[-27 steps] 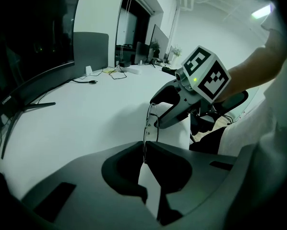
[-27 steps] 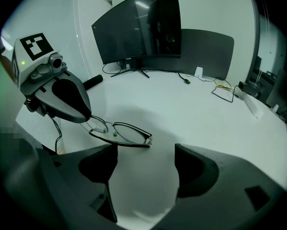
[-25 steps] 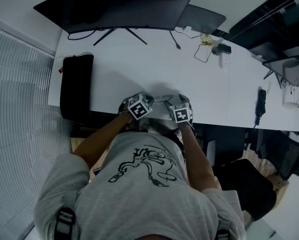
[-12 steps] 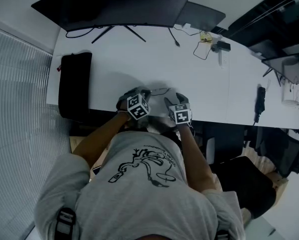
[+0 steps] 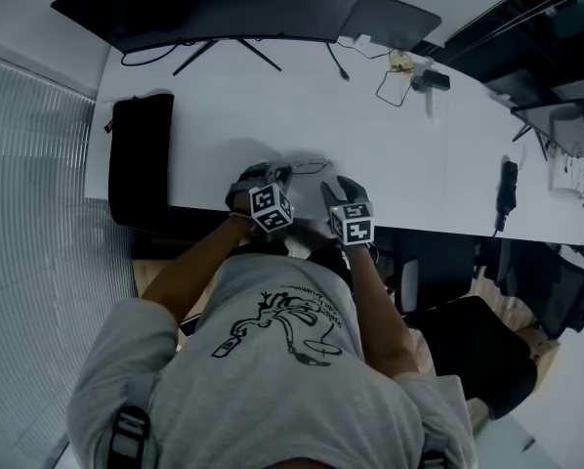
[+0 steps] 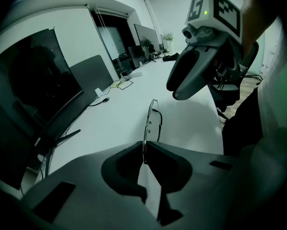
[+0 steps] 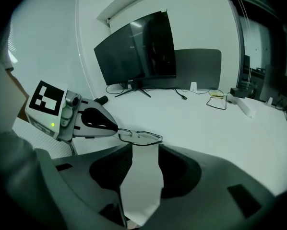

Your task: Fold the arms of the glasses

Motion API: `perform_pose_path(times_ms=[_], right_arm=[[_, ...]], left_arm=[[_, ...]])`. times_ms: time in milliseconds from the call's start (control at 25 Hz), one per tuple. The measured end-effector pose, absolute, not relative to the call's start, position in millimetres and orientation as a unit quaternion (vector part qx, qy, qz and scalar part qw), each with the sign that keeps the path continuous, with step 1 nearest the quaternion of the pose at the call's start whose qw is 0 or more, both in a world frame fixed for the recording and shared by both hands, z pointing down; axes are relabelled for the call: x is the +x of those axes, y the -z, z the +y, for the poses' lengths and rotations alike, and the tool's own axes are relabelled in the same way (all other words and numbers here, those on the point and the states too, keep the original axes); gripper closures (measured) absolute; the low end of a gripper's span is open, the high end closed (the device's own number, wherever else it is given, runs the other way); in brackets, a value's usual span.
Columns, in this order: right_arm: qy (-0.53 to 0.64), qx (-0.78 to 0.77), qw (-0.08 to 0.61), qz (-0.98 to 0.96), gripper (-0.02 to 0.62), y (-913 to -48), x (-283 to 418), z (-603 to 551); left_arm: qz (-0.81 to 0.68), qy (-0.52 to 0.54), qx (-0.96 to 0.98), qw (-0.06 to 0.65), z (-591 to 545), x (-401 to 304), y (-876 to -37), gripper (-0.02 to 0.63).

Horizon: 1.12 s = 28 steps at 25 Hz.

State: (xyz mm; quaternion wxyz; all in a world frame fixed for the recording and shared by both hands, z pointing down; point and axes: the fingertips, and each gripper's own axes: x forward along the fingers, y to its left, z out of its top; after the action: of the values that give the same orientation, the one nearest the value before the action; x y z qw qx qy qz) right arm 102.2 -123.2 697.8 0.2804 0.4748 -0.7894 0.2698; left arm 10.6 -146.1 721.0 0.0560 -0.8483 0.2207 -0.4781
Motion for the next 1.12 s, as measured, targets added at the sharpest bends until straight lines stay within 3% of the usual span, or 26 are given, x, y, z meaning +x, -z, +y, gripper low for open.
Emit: perform_pose_path(times_ms=[360,640,1120], right_arm=[[-0.258,0.486,0.255,-0.795,0.460,-669.7,105.4,-126.6],[-0.237,0.497,0.242,-0.799,0.482,-644.0,117.3,-129.3],[-0.198,0.485,0.209,-0.826,0.531,-574.6,116.4,-133.0]], left_arm=[[0.229,0.471,-0.851,0.044,-138.4,11.2,-726.9,0.565],[0.255,0.439,-0.861,-0.014,-133.4,3.0,-719.2,0.561],[0.320,0.296,-0.894,-0.107,-145.8,-0.4,-620.4,0.580]])
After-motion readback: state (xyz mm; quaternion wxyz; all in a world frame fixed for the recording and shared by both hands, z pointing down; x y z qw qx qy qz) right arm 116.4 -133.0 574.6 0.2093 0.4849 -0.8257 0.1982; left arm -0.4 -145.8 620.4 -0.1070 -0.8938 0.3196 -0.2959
